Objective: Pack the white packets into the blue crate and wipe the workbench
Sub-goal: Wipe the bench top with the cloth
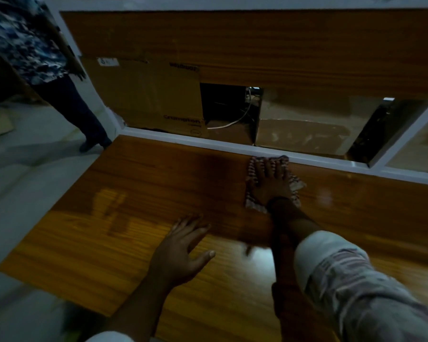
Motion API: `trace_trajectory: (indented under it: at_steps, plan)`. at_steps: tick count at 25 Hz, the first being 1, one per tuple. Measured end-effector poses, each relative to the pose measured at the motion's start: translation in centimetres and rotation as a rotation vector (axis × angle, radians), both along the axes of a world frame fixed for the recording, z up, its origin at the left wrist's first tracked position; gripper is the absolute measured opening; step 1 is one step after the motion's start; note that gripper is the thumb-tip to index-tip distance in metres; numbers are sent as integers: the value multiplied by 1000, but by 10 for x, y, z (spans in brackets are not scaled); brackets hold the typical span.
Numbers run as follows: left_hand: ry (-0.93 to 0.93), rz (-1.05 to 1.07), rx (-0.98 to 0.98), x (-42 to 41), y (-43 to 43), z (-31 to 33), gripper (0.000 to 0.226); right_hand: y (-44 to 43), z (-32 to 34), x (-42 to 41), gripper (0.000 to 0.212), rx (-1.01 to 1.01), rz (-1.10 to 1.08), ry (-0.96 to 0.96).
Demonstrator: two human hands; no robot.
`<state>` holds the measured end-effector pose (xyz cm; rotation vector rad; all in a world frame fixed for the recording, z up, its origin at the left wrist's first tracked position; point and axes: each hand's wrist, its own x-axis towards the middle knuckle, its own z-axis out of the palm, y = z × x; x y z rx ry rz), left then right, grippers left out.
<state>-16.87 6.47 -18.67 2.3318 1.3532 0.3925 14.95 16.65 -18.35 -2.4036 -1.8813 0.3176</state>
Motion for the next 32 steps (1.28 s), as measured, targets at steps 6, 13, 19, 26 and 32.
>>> trace_trajectory:
  at_steps: [6,13,19,26,32]
  plan:
    - [-47,3,24,-1,2,-5,66,-22,-12,-43,83,84,532,-56]
    - [-8,8,19,-1,1,-7,67,31,-11,-17,80,70,183,-43]
    - [-20,-11,32,1,0,-5,65,12,6,-79,68,106,562,-29]
    - [22,-16,27,-5,-4,-3,70,-85,-10,18,84,73,155,-62]
    - [-10,-42,41,-49,-15,4,59,-174,-6,-113,81,32,25,-7]
